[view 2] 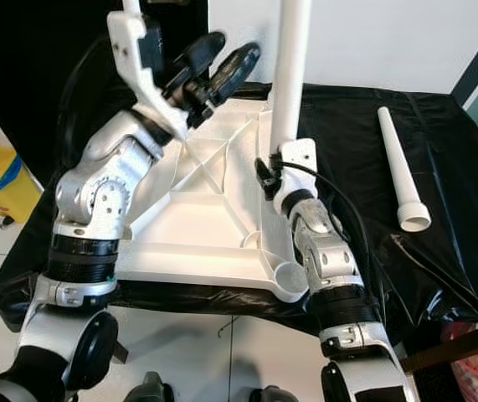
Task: Building children table
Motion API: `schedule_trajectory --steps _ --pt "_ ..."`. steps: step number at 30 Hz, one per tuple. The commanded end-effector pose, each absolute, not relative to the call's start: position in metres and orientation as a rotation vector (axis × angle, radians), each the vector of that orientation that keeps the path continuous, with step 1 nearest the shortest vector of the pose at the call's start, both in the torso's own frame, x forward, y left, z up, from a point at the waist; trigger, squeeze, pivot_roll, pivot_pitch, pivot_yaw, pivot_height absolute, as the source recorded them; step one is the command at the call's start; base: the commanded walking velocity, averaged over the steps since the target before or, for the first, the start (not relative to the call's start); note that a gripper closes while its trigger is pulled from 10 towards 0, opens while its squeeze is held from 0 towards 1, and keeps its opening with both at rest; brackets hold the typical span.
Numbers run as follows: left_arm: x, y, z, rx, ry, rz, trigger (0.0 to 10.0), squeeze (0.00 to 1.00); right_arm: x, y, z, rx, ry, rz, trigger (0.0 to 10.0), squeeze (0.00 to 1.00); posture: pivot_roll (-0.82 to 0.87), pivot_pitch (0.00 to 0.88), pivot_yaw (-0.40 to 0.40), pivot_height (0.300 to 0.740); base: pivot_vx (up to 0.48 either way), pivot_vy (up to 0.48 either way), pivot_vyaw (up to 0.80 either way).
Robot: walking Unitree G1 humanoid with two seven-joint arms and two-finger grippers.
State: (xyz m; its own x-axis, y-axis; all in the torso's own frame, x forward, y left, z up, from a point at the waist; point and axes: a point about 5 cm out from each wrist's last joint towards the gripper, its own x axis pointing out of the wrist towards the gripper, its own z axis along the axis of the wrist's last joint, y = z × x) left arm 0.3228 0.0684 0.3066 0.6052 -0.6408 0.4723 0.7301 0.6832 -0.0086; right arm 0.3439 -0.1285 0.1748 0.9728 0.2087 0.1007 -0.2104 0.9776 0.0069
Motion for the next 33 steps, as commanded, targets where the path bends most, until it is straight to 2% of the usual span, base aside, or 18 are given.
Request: schedule_trajectory --steps 1,8,13,26,28,29,30,33 --pt "0.32 0.076 0.299 -0.187 -0.453 -0.747 10.0 0.0 0.339 -0.132 0.177 0.046 -0.125 0.201 10.0 0.0 0.04 0.076 -0.038 0.74 0.0 0.0 0.0" --pt "0.308 0.083 0.254 -0.122 -0.343 -0.683 10.0 0.0 0.323 -0.138 0.172 0.075 -0.148 0.174 10.0 0.0 0.03 0.09 -0.04 0.74 0.0 0.0 0.0" --pt "0.305 0.085 0.24 -0.089 -0.307 -0.686 10.0 0.0 0.318 -0.138 0.17 0.076 -0.145 0.178 10.0 0.0 0.03 0.091 -0.04 0.74 0.0 0.0 0.0" --pt "0.285 0.078 0.212 0.061 -0.247 -0.825 10.0 0.0 0.305 -0.145 0.175 0.068 -0.21 0.212 10.0 0.0 0.03 0.093 -0.059 0.74 0.0 0.0 0.0" --pt "0.28 0.076 0.205 0.103 -0.228 -0.875 10.0 0.0 0.302 -0.146 0.174 0.068 -0.211 0.214 10.0 0.0 0.03 0.095 -0.061 0.74 0.0 0.0 0.0" --pt "0.276 0.073 0.185 0.245 -0.189 -0.941 10.0 0.0 0.297 -0.148 0.173 0.066 -0.212 0.22 10.0 0.0 0.03 0.093 -0.064 0.74 0.0 0.0 0.0" --pt "0.276 0.073 0.18 0.287 -0.176 -0.955 10.0 0.0 0.295 -0.148 0.173 0.064 -0.214 0.223 10.0 0.0 0.03 0.093 -0.064 0.74 0.0 0.0 0.0" --pt "0.277 0.073 0.173 0.331 -0.158 -0.965 10.0 0.0 0.294 -0.149 0.173 0.065 -0.215 0.226 10.0 0.0 0.03 0.09 -0.064 0.74 0.0 0.0 0.0"
